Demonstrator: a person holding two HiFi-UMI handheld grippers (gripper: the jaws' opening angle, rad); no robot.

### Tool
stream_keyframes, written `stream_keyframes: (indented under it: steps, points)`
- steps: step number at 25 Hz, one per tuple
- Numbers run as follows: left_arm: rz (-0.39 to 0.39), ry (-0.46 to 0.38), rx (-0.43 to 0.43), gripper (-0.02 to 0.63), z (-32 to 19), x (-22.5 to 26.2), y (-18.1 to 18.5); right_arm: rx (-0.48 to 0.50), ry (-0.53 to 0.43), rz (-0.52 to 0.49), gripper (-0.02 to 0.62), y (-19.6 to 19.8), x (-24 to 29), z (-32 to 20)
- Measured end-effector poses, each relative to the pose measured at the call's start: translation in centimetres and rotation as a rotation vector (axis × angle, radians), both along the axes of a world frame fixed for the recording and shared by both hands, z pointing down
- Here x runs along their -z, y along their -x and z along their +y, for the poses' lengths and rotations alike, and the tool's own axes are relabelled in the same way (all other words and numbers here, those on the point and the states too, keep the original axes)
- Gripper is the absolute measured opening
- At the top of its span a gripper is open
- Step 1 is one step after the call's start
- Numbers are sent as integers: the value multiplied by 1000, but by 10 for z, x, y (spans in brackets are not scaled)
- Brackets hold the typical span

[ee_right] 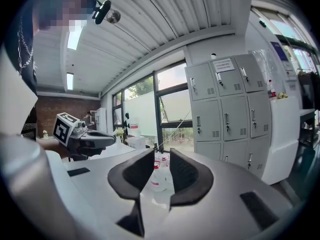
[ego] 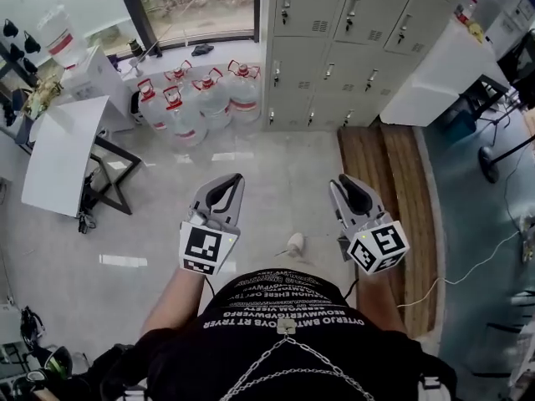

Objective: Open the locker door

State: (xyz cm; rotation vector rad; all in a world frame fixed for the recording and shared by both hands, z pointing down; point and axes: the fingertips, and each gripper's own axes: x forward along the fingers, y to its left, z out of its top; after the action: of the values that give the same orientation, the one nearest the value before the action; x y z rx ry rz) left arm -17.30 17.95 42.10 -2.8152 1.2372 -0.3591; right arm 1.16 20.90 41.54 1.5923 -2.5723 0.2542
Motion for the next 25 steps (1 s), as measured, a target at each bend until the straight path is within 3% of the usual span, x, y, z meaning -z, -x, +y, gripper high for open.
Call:
stream_keyframes:
  steps: [8,15,25]
  points:
    - [32,34,33,0,-61,4,-48,76,-12,-22,78,-40,3,-74]
    - [20,31,54,0,-102,0,-100,134,-37,-49,78,-76,12,-121]
    - [-28,34,71,0,-137,-13,-154,173,-2,-71,78,-127,-9,-172]
